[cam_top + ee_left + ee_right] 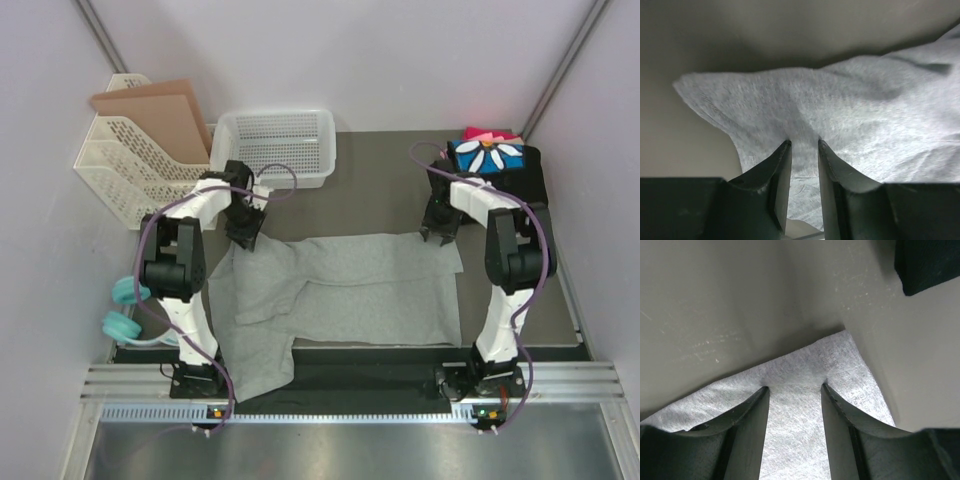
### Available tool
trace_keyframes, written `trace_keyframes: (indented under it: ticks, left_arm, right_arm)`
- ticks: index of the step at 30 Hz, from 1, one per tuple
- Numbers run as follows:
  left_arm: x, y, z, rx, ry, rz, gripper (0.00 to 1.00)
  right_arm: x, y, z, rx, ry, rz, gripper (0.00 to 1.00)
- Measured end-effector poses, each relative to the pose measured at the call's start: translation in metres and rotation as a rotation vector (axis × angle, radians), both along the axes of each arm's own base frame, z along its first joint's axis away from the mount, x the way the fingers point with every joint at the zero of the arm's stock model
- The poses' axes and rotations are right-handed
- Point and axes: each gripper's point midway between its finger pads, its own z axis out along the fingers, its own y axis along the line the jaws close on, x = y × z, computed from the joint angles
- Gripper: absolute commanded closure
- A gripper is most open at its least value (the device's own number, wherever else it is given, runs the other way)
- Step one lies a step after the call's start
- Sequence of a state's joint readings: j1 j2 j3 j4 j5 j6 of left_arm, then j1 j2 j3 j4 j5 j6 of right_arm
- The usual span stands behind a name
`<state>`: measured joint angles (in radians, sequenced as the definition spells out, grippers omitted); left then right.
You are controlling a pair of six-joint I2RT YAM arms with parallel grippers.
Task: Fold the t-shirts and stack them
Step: Fold the flattened tshirt in 1/3 of the way
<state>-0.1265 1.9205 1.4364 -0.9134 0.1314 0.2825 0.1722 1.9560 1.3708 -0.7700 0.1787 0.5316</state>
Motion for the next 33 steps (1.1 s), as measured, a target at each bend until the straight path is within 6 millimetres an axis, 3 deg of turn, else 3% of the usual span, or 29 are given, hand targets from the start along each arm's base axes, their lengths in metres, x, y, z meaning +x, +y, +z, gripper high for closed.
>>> trace_keyframes:
  ticks: [3, 8, 12, 16, 28, 33]
  left_arm:
    - [-0.011, 0.006, -0.011, 0.020, 0.034, 0.008, 0.66]
    - [-0.005, 0.014, -0.012, 0.036, 0.011, 0.027, 0.66]
    - [-0.001, 0.016, -0.010, 0.034, 0.001, 0.035, 0.52]
    - [0.005, 0.018, -0.002, 0.029, -0.033, 0.047, 0.46]
    - [0.022, 0.033, 0.012, 0.019, -0.102, 0.126, 0.48]
    - [0.027, 0.031, 0.001, 0.004, -0.085, 0.139, 0.55]
  right_arm:
    - [0.001, -0.003, -0.001, 0.031, 0.002, -0.018, 0.55]
    - [0.002, -0.004, -0.001, 0.045, 0.001, -0.025, 0.55]
    - [0.002, -0.005, -0.001, 0.047, -0.009, -0.026, 0.55]
    - [0.002, -0.005, -0.001, 0.049, -0.013, -0.027, 0.56]
    - [0.001, -0.006, -0.001, 0.050, -0.021, -0.026, 0.59]
    - [0.001, -0.007, 0.000, 0.046, -0.020, -0.023, 0.63]
